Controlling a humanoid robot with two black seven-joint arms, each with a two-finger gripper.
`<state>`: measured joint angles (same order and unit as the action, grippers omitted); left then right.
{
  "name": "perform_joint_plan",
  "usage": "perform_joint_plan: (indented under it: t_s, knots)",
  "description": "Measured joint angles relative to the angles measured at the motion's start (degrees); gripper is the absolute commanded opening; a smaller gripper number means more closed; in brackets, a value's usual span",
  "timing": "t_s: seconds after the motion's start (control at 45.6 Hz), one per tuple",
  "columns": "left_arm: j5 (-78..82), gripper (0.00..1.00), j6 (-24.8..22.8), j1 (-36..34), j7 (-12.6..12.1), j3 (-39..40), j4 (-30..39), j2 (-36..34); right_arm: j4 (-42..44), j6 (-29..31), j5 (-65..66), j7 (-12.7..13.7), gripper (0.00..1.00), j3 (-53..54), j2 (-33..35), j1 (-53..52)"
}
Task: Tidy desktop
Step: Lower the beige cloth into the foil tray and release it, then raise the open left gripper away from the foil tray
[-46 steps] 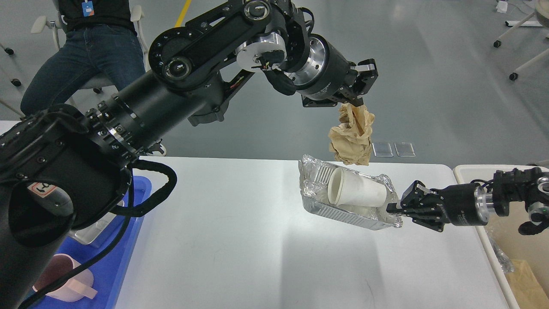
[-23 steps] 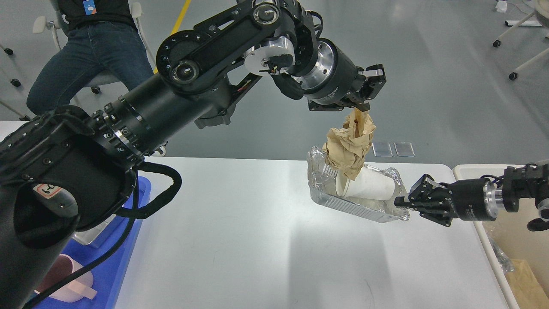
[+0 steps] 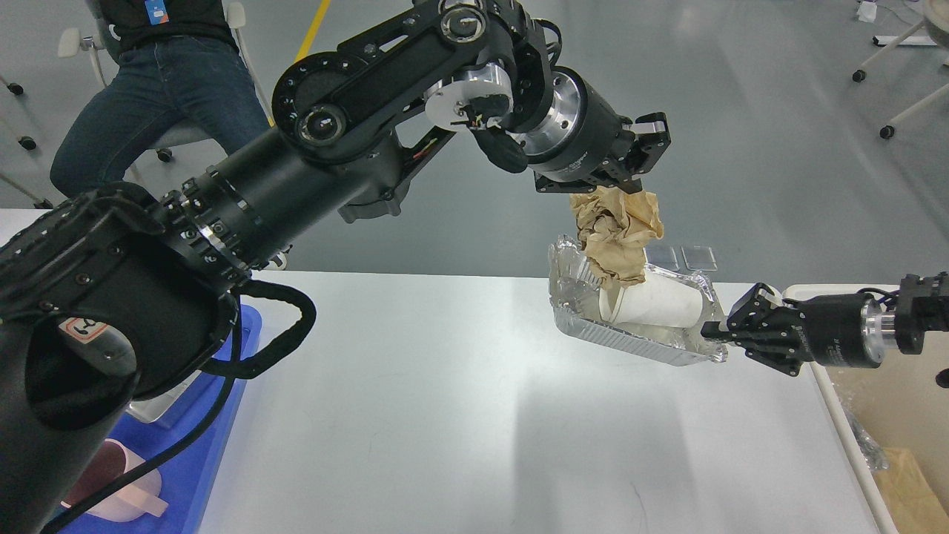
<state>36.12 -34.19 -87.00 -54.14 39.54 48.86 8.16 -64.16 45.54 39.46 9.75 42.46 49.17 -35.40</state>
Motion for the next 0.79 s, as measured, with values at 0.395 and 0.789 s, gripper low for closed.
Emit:
perform_joint_plan:
  t_s: [0.395,0.789]
  knots:
    - [-0.1,0.00,-0.2,-1.2,0.0,0.4,0.0,-0.1,1.2,0.1,0.0,0.0,0.00,0.2,0.0,-0.1]
    - [-0.1,0.05,-0.2,-0.7,0.0,-0.4,-0.1,-0.1,1.1,0.1,0.0,0.0,0.00,0.8,0.5,-0.1]
